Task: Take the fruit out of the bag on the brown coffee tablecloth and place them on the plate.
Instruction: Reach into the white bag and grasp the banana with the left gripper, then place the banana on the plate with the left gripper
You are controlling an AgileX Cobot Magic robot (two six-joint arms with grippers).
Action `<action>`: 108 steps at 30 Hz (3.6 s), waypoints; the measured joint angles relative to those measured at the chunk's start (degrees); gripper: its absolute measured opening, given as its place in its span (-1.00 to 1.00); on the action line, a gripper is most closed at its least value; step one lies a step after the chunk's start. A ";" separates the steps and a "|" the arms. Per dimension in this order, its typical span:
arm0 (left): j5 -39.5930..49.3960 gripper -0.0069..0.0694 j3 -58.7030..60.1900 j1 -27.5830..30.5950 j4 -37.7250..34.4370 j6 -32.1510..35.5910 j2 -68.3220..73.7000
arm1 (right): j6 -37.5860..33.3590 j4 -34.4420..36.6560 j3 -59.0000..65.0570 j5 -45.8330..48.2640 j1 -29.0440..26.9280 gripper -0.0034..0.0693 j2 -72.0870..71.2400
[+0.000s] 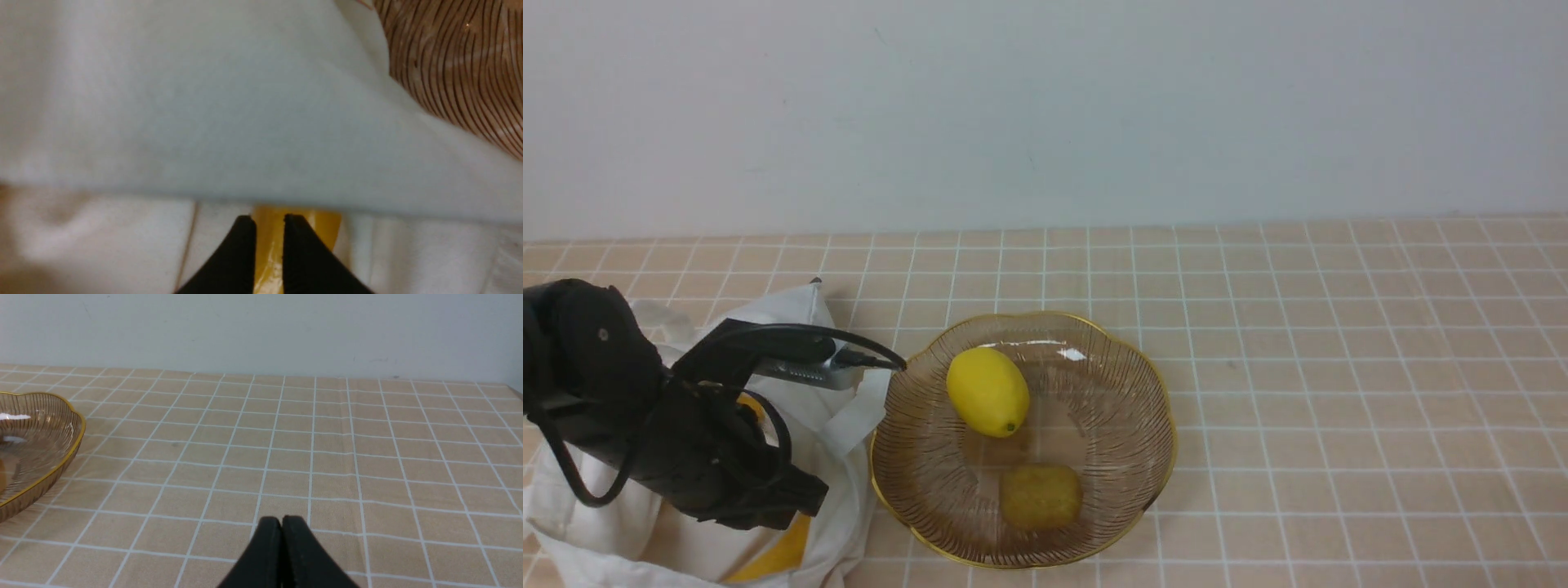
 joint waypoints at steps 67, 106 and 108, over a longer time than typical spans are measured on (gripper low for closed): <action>-3.65 -0.08 -5.68 -0.07 7.51 -7.85 -33.35 | 0.00 0.00 0.00 0.00 0.00 -0.95 0.00; -32.50 0.80 -5.68 -25.31 -43.30 46.68 9.57 | 0.00 0.00 0.00 0.00 0.00 -0.95 0.00; -32.50 0.96 -5.68 -25.31 -43.60 46.24 9.52 | 0.00 0.00 0.00 0.00 0.00 -0.95 0.00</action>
